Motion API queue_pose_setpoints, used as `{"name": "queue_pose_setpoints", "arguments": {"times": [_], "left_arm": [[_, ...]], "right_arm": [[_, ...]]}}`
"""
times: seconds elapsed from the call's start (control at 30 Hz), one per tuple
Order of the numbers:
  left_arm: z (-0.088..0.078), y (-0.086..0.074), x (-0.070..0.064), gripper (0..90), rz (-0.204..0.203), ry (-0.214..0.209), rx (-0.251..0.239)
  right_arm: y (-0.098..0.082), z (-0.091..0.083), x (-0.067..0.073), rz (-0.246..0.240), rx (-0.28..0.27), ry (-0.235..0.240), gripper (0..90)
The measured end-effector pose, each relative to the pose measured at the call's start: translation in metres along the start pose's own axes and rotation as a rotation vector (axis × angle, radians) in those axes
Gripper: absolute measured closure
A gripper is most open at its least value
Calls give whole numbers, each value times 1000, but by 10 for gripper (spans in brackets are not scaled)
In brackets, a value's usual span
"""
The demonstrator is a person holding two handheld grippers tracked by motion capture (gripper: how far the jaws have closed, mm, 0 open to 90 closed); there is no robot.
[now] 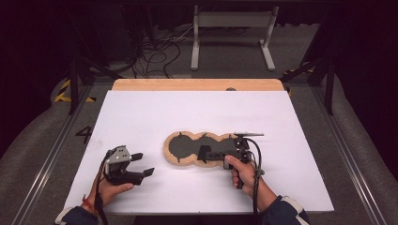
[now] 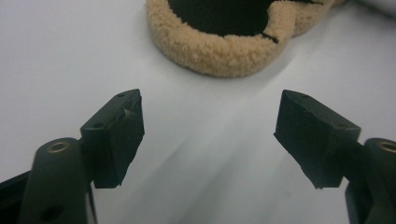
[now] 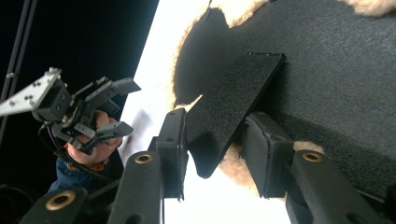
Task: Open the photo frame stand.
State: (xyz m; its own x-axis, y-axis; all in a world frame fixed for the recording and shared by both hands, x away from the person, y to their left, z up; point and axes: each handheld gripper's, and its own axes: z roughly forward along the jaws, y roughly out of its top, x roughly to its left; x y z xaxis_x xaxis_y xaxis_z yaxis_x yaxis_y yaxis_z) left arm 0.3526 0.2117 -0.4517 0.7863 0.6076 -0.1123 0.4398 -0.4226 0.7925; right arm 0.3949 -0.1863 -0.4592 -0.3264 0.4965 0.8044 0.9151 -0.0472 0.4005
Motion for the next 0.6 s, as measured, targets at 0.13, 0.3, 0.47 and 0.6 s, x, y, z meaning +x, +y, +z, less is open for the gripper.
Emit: {"name": "queue_pose_setpoints", "arguments": {"times": [0.13,0.3,0.47,0.6], "left_arm": [[15,15,8,214,-34,-20,-8],[33,30,21,208,-75,-55,-16],[51,40,28,190,-124,-93,7],[62,44,28,189,-143,-119,26]], "right_arm": [[0,1,0,0,-5,-10,622],[0,2,1,-9,-8,-17,628],[-2,2,2,-36,-10,-26,630],[-2,2,2,-64,-11,-25,646]]}}
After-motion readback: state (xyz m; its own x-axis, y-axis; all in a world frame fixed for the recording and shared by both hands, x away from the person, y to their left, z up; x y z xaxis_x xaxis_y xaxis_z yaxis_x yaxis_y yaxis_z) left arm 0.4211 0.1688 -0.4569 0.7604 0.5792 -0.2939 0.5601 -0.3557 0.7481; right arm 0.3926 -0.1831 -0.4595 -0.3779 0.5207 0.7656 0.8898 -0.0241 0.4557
